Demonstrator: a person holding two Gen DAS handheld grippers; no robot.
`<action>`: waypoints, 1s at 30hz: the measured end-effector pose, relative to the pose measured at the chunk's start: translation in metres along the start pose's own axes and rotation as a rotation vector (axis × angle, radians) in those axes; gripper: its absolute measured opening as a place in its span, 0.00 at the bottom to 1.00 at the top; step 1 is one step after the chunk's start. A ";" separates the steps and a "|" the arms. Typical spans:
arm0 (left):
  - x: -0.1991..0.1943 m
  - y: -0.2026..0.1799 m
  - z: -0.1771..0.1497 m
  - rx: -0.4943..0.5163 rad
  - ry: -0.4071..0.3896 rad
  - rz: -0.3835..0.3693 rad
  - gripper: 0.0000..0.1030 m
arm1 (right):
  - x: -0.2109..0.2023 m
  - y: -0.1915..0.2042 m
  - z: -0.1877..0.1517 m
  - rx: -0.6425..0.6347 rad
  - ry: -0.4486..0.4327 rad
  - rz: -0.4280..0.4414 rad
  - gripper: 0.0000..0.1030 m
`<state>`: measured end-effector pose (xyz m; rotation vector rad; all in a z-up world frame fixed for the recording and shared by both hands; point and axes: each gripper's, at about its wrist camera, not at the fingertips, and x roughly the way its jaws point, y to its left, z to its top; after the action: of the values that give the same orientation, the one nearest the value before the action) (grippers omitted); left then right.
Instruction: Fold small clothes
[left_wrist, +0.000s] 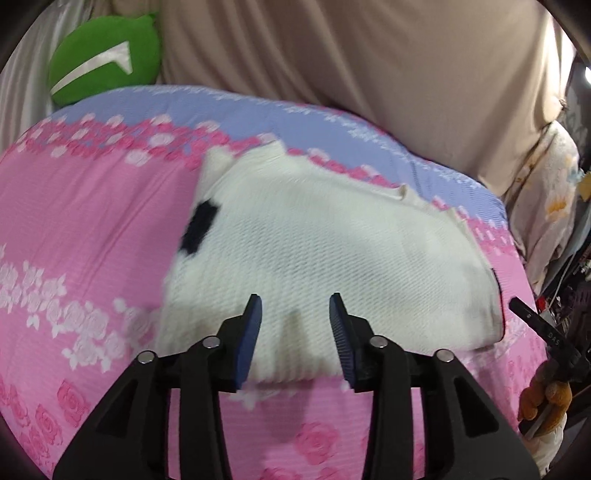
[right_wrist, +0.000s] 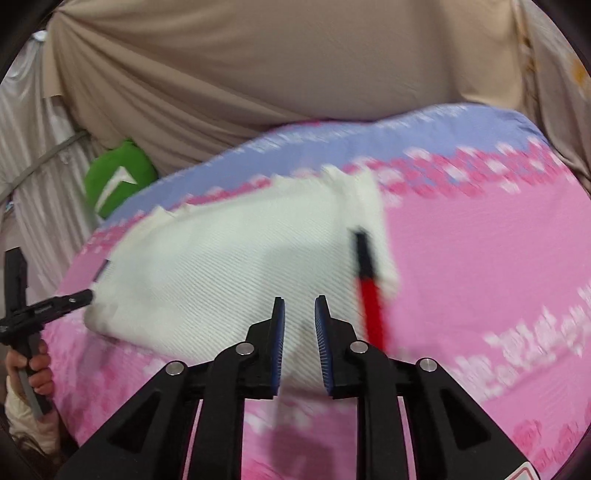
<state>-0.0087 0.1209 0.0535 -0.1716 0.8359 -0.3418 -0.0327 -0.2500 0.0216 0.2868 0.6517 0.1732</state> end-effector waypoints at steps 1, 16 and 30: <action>0.006 -0.009 0.002 0.014 0.000 -0.009 0.36 | 0.009 0.010 0.004 -0.023 0.003 0.016 0.22; 0.003 0.055 0.003 -0.147 0.022 0.012 0.40 | 0.009 -0.063 0.008 0.141 0.044 -0.071 0.29; 0.100 0.051 0.110 -0.067 0.013 0.074 0.01 | 0.100 -0.073 0.093 0.127 0.067 -0.069 0.07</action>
<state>0.1476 0.1342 0.0419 -0.2004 0.8653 -0.2460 0.1079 -0.3134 0.0116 0.3813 0.7397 0.0752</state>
